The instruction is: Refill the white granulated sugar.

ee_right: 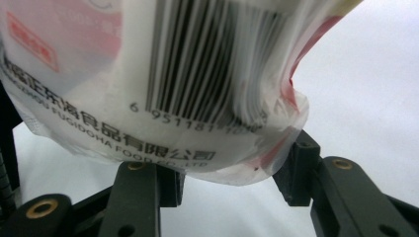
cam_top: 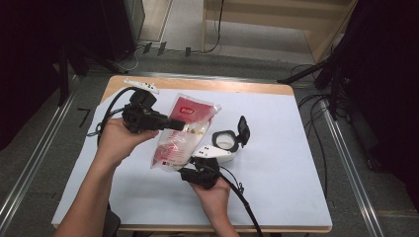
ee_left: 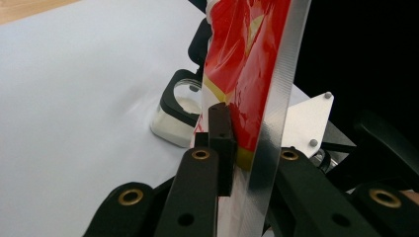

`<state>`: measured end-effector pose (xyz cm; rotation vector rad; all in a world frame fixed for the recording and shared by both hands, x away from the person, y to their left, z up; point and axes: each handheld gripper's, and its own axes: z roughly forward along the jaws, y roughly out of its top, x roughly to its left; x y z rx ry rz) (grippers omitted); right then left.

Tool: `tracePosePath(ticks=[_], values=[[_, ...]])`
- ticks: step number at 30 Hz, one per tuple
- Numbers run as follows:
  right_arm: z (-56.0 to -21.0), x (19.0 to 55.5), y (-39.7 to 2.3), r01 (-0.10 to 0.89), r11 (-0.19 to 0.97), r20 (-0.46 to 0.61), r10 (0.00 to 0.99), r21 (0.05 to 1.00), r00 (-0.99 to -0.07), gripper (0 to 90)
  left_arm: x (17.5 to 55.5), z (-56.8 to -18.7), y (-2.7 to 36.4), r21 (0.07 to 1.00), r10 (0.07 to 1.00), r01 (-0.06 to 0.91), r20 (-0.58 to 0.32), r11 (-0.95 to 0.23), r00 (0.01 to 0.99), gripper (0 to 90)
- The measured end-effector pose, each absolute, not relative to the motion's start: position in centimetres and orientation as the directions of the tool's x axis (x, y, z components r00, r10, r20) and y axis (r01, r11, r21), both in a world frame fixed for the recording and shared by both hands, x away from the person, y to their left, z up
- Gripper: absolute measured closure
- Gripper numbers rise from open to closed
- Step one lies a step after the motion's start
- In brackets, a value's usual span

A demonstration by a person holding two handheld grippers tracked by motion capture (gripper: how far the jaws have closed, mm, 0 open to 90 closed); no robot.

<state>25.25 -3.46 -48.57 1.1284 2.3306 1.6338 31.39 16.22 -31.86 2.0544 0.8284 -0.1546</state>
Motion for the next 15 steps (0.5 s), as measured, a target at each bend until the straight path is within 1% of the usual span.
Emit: tracePosePath(ticks=[11,13,15], values=[[-48.6,25.7,-4.4,0.558,0.123,0.369,0.631,0.821,-0.682,54.6,30.8,-31.8,16.9,0.709,0.487,0.578,-0.369,-0.403,0.792,88.0],[-48.6,26.0,-4.7,0.595,0.088,0.415,0.635,0.799,-0.651,57.1,30.7,-31.7,17.1,0.707,0.485,0.580,-0.371,-0.405,0.792,88.2],[-48.7,26.3,-5.1,0.617,0.058,0.447,0.637,0.785,-0.628,61.9,30.5,-31.8,17.2,0.706,0.487,0.578,-0.368,-0.408,0.792,88.2]])
